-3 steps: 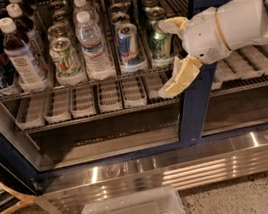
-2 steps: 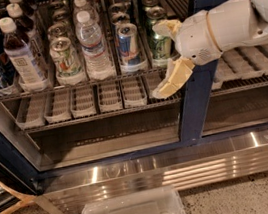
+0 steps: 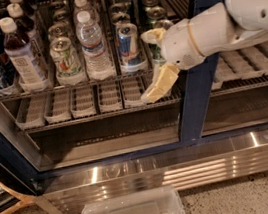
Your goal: Pick redbull can from top shelf of fridge
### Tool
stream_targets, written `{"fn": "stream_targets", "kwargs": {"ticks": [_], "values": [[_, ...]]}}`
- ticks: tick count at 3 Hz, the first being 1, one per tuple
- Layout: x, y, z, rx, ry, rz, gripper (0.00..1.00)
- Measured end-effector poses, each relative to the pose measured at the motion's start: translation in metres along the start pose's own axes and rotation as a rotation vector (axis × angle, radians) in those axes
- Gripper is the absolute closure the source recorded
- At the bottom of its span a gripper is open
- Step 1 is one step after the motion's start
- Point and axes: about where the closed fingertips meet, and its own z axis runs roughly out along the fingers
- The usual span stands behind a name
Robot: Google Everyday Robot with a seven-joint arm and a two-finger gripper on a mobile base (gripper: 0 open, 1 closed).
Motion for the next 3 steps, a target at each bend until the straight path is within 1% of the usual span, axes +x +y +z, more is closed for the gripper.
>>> {"fn": "stream_targets", "kwargs": {"ticks": [1,2,3], "values": [[-0.009,0.006,0.014,0.024,0.019,-0.032,0.0],[-0.02,0.011,0.028,0.125,0.051,-0.052,0.0],[-0.031,0.006,0.035,0.245,0.055,-0.053,0.0]]}}
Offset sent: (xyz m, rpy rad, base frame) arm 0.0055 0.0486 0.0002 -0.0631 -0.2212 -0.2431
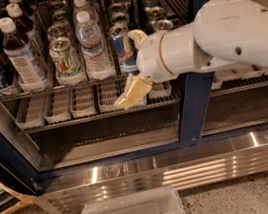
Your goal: Pick redbull can from top shelf of fridge
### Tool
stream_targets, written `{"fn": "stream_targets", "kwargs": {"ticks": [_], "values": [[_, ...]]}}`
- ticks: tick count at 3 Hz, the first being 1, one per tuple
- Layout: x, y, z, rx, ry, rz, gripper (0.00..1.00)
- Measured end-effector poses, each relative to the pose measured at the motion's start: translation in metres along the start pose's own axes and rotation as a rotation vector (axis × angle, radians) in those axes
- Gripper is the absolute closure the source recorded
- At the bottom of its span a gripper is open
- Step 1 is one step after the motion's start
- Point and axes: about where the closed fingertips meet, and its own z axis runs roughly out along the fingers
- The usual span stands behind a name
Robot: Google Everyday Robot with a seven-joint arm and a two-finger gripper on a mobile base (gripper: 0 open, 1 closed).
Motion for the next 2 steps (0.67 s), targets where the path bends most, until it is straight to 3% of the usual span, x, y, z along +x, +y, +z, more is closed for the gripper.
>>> {"fn": "stream_targets", "kwargs": {"ticks": [1,2], "values": [[-0.006,-0.011,-0.018,0.159,-0.001,0.042,0.0],[-0.003,-0.037,-0.052,0.349,-0.016,0.133,0.0]]}}
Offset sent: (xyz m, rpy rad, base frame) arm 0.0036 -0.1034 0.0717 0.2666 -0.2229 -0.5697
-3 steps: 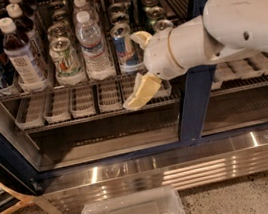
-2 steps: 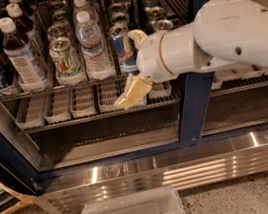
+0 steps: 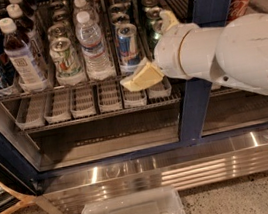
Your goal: Pick redbull can from top shelf of fridge
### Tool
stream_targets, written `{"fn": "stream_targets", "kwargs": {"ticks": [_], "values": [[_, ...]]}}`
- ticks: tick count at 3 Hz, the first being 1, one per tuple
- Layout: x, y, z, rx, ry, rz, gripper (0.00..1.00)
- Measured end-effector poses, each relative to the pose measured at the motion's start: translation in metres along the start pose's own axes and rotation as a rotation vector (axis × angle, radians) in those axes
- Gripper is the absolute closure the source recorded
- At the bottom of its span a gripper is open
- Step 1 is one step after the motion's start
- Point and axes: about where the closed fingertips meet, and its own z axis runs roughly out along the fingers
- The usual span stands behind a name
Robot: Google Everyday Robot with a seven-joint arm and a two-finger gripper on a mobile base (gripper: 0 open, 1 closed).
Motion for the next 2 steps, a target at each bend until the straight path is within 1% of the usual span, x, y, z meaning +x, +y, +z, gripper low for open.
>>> {"fn": "stream_targets", "kwargs": {"ticks": [1,2], "values": [[0.0022,-0.0462,-0.0106,0.101,-0.007,0.039,0.0],[0.0058,-0.0548,-0.0157,0.116,0.0,0.04,0.0]]}}
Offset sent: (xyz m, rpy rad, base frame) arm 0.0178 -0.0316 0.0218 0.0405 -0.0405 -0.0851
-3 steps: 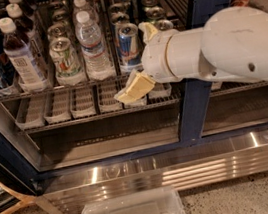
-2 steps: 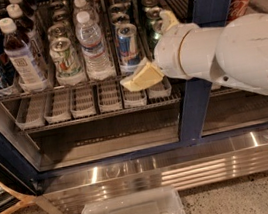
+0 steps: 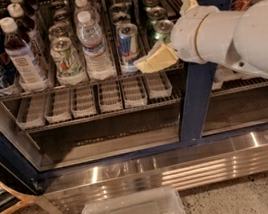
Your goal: Pick redbull can from top shelf of fridge
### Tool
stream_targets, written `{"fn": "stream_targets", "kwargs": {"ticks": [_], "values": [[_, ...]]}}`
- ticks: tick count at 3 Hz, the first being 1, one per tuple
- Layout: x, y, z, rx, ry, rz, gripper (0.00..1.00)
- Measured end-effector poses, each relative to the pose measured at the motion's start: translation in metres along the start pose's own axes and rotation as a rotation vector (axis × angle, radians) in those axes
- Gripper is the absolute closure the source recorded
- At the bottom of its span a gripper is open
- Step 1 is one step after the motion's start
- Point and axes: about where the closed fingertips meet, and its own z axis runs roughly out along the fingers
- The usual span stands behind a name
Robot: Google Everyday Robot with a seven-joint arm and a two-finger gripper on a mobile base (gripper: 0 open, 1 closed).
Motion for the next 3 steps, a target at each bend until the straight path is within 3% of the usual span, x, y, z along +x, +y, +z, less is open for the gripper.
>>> {"fn": "stream_targets", "kwargs": {"ticks": [2,3], "values": [[-0.012,0.01,0.015,0.028,-0.076,0.037,0.0],[-0.019,0.036,0.037,0.01,-0.134,0.082,0.0]]}}
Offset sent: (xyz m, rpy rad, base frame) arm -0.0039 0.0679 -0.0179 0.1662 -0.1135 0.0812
